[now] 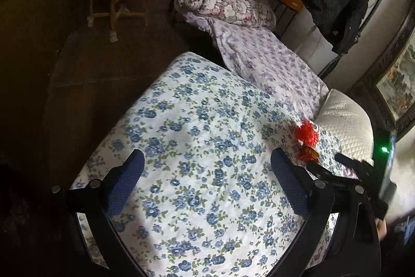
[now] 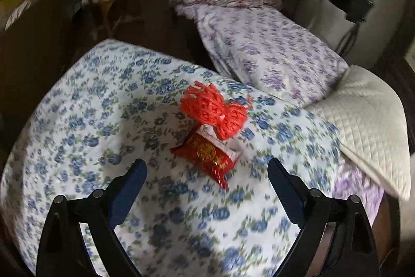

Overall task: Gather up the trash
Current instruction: 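Grasp the red snack packet with the right tool, then grasp the red knotted pom-pom with the left tool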

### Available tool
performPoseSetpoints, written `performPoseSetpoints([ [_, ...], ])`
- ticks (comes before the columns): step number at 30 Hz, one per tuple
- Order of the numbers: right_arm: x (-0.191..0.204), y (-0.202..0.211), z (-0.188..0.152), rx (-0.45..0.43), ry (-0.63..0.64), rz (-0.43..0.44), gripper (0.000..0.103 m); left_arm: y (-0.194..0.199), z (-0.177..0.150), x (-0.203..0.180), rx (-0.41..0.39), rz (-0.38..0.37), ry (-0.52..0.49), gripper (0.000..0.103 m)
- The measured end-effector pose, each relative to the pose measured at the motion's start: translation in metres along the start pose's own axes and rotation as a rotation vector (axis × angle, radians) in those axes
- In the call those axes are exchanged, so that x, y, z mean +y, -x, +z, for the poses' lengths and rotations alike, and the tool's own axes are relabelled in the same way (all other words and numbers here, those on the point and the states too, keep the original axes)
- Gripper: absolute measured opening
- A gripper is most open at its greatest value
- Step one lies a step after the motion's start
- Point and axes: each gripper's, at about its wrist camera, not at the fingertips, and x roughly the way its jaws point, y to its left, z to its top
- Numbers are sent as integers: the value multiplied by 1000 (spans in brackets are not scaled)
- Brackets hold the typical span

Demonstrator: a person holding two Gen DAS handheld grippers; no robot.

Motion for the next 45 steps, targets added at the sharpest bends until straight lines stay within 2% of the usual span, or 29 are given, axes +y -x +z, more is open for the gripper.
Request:
performPoseSetpoints([
  [2,0,-10,2,16,21,-1,90,-4,0,-4,11,4,-14,94],
  [6,-2,-27,10,34,56,27,74,-12,0,-8,31,7,-20,94],
  [10,-4,-37,13,42,44,60,69,-18,-1,-11,37,14,-24,94],
  [11,-7,-37,12,45,3,111,58,-18,-2,-12,37,17,-29,94],
  [12,-6,-36,11,43,-11,119,47,-18,-2,-14,35,21,-37,94],
  [14,2,-30,7,38,-9,108,33,-19,-4,-19,31,30,-55,94],
  [16,15,-19,-4,46,-37,124,33,-20,-6,-23,30,36,-75,94],
  [18,24,-4,-19,57,-129,145,32,-21,-7,-28,28,40,-97,94],
  [23,32,35,-76,86,-442,218,33,-24,-10,-32,28,53,-131,94],
  [25,38,59,-105,60,-533,172,33,-26,-11,-31,32,38,-132,94],
  [28,48,83,-140,34,-638,171,33,-29,-14,-45,35,2,-195,94],
  [31,56,94,-166,-35,-663,139,33,-37,-15,-79,36,-46,-337,94],
  [34,54,91,-168,-55,-632,165,33,-49,-9,-118,64,-197,-433,95],
  [38,44,95,-174,-68,-623,153,33,-71,8,-165,113,-315,-552,95],
  [42,28,95,-183,-65,-662,164,33,-97,23,-212,133,-303,-718,96],
  [45,26,93,-184,-61,-658,182,33,-133,26,-232,206,-235,-731,96],
])
